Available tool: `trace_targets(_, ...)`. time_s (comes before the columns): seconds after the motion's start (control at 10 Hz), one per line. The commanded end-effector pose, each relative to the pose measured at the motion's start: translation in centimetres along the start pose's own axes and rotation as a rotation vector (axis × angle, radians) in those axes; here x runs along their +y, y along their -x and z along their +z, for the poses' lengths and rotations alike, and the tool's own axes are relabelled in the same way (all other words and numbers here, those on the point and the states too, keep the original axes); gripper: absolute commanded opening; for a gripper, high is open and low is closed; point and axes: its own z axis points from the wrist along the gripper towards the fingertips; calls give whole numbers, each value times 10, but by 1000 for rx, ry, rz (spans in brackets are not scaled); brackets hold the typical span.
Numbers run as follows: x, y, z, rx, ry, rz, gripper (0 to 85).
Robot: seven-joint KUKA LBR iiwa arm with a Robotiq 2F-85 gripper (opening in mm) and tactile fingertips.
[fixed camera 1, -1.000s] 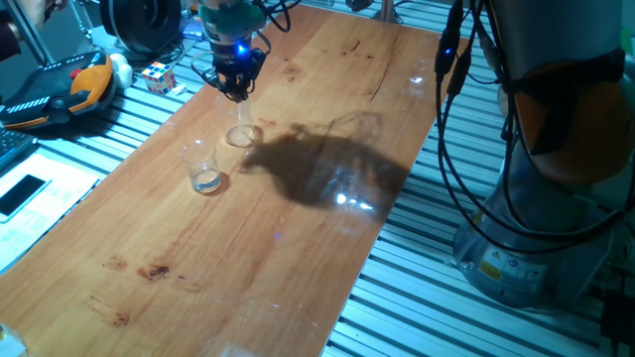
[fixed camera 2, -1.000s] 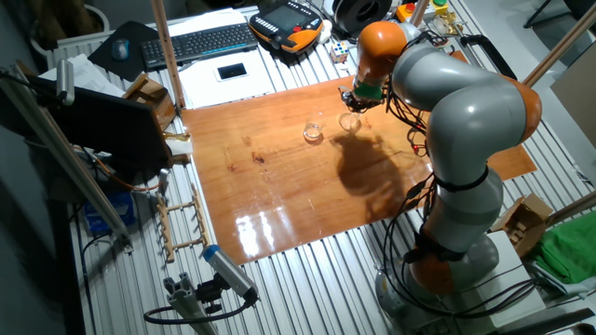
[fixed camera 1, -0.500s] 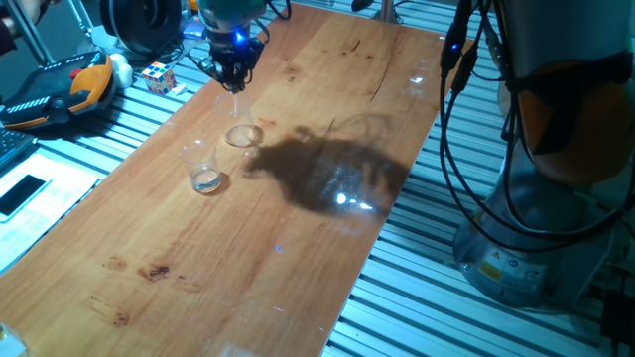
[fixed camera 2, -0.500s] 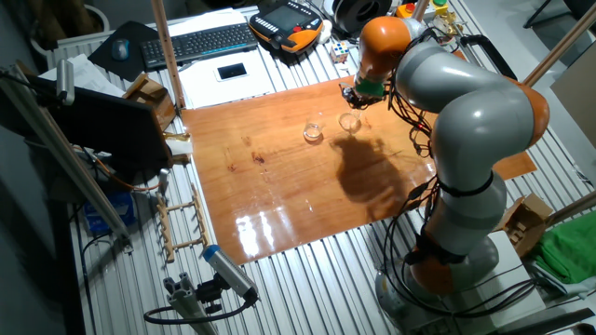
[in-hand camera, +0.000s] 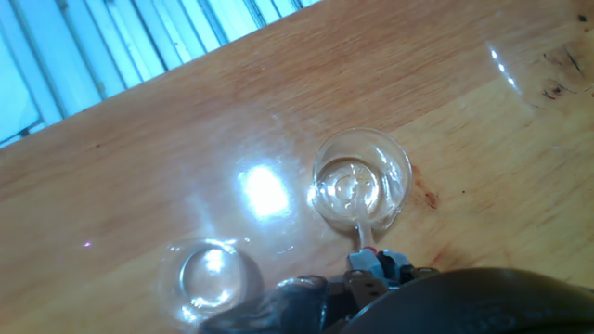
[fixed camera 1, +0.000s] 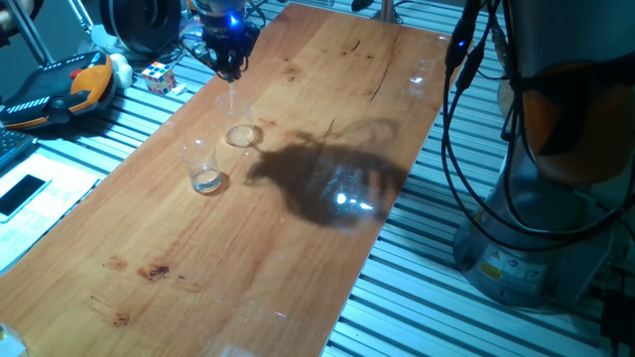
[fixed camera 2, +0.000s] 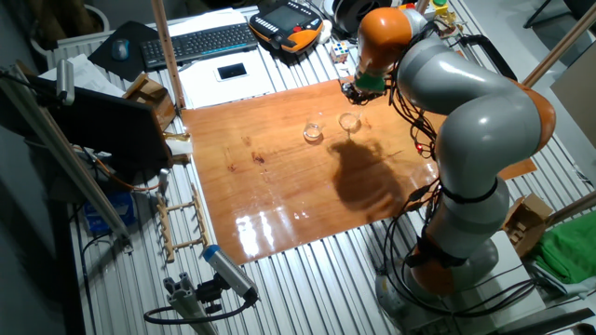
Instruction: Transfer liquid using a dropper
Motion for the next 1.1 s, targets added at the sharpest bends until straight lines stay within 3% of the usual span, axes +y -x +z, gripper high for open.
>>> trace_targets(0.0,2,-1,-3,1,3,-2,10)
trace_targets(0.4,14,-8,-14,23,38,-8,10)
trace_targets(1.0,56,-32,-11,48,78,43,10)
